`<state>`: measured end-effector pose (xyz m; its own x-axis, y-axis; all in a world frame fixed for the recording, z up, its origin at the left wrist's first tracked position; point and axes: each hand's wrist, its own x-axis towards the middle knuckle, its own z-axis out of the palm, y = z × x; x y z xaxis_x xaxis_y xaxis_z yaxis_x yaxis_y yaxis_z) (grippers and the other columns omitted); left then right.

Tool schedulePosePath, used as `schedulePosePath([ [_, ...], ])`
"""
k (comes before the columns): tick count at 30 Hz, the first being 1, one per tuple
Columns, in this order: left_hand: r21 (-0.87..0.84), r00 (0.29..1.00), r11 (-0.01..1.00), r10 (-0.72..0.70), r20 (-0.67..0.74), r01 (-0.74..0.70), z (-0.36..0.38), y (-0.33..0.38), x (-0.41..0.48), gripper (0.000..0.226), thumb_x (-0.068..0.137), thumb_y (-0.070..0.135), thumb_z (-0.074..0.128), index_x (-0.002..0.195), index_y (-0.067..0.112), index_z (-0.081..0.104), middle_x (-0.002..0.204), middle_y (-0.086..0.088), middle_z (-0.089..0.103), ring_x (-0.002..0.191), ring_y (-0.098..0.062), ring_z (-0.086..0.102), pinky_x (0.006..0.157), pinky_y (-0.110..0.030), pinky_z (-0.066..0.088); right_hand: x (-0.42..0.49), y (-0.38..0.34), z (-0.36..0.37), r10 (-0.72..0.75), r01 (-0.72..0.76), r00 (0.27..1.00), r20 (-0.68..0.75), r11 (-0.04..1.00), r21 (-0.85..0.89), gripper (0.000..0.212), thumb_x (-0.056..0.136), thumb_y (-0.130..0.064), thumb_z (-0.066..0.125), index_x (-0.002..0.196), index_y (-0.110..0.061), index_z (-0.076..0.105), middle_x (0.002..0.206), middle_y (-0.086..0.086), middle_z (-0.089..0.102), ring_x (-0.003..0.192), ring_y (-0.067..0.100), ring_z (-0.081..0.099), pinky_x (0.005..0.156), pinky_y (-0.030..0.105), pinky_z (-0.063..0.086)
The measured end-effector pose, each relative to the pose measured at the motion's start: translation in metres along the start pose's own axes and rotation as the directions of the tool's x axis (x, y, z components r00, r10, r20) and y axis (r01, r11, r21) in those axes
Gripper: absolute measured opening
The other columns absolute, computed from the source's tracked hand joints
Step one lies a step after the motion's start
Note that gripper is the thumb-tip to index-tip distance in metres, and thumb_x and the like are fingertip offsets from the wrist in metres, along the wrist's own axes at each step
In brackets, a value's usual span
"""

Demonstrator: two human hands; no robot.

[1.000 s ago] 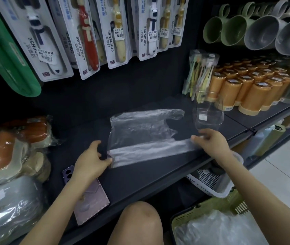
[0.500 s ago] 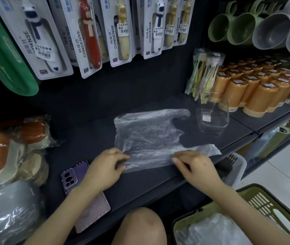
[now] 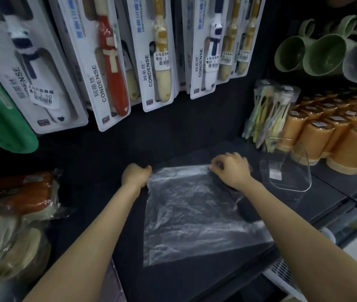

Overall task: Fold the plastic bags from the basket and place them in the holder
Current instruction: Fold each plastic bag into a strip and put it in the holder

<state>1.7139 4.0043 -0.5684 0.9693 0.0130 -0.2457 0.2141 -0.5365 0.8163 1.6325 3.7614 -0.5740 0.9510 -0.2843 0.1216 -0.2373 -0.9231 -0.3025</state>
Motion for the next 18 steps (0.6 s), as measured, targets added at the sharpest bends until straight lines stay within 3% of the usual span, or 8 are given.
schedulePosePath([
  [2, -0.107, 0.997, 0.992, -0.055, 0.06, 0.061, 0.006, 0.002, 0.005, 0.026, 0.093, 0.022, 0.061, 0.098, -0.003, 0.063, 0.082, -0.012, 0.062, 0.067, -0.02, 0.056, 0.051, -0.026, 0.042, 0.002, 0.001, 0.004, 0.015, -0.014, 1.0, -0.008, 0.993, 0.117, 0.016, 0.096, -0.035, 0.055, 0.097, -0.026, 0.068, 0.1, -0.002, 0.065, 0.109, 0.026, 0.053, 0.096, 0.041, 0.031],
  [4, -0.308, 0.993, 0.946, -0.075, 0.093, 0.1, 0.006, 0.001, 0.004, 0.013, 0.088, 0.005, 0.065, 0.099, -0.003, 0.066, 0.08, -0.013, 0.062, 0.062, -0.018, 0.057, 0.048, -0.021, 0.045, 0.002, 0.005, 0.006, 0.011, -0.004, 1.0, -0.024, 0.956, 0.292, 0.015, 0.092, -0.036, 0.062, 0.077, -0.031, 0.064, 0.09, -0.008, 0.069, 0.098, 0.018, 0.06, 0.096, 0.041, 0.034],
  [6, -0.462, 0.996, 0.884, -0.041, 0.074, 0.07, 0.003, -0.001, -0.002, 0.01, 0.086, -0.004, 0.064, 0.091, 0.004, 0.068, 0.075, -0.008, 0.062, 0.055, -0.012, 0.057, 0.043, -0.015, 0.045, -0.001, 0.011, 0.004, -0.01, 0.006, 1.0, 0.006, 0.877, 0.481, 0.017, 0.086, -0.038, 0.069, 0.071, -0.032, 0.066, 0.079, -0.01, 0.07, 0.084, 0.01, 0.064, 0.089, 0.037, 0.045],
  [8, -0.556, 1.0, 0.831, 0.0, 0.031, 0.017, -0.001, -0.006, -0.005, 0.011, 0.086, 0.0, 0.067, 0.087, 0.011, 0.068, 0.08, -0.005, 0.065, 0.064, -0.011, 0.061, 0.052, -0.016, 0.051, -0.006, 0.012, -0.001, -0.061, 0.005, 0.995, 0.073, 0.797, 0.604, 0.015, 0.083, -0.033, 0.073, 0.072, -0.022, 0.07, 0.07, -0.005, 0.068, 0.068, 0.004, 0.062, 0.073, 0.029, 0.05],
  [11, -0.572, 1.0, 0.82, 0.009, -0.03, -0.024, -0.006, -0.016, -0.005, 0.008, 0.084, 0.009, 0.073, 0.087, 0.015, 0.068, 0.084, -0.005, 0.068, 0.075, -0.013, 0.064, 0.069, -0.024, 0.055, -0.009, 0.02, -0.004, -0.068, -0.011, 0.992, 0.103, 0.782, 0.623, 0.015, 0.082, -0.026, 0.075, 0.078, -0.012, 0.073, 0.072, 0.007, 0.07, 0.067, 0.011, 0.062, 0.068, 0.031, 0.048],
  [14, -0.526, 0.999, 0.85, 0.018, -0.048, -0.041, -0.01, -0.025, 0.0, 0.012, 0.083, 0.017, 0.075, 0.09, 0.016, 0.066, 0.089, -0.004, 0.068, 0.078, -0.012, 0.065, 0.071, -0.023, 0.055, -0.007, 0.029, -0.004, -0.02, -0.06, 0.993, 0.12, 0.78, 0.623, 0.011, 0.081, -0.023, 0.076, 0.079, -0.012, 0.074, 0.071, 0.014, 0.07, 0.066, 0.018, 0.062, 0.069, 0.035, 0.048],
  [18, -0.502, 0.999, 0.864, 0.025, -0.044, -0.044, -0.011, -0.032, 0.007, 0.016, 0.085, 0.011, 0.073, 0.098, 0.011, 0.065, 0.098, -0.008, 0.068, 0.087, -0.018, 0.065, 0.082, -0.03, 0.055, -0.01, 0.03, -0.008, 0.004, -0.123, 0.984, 0.179, 0.743, 0.658, 0.008, 0.083, -0.017, 0.074, 0.081, -0.009, 0.073, 0.07, 0.021, 0.068, 0.06, 0.017, 0.062, 0.068, 0.035, 0.05],
])
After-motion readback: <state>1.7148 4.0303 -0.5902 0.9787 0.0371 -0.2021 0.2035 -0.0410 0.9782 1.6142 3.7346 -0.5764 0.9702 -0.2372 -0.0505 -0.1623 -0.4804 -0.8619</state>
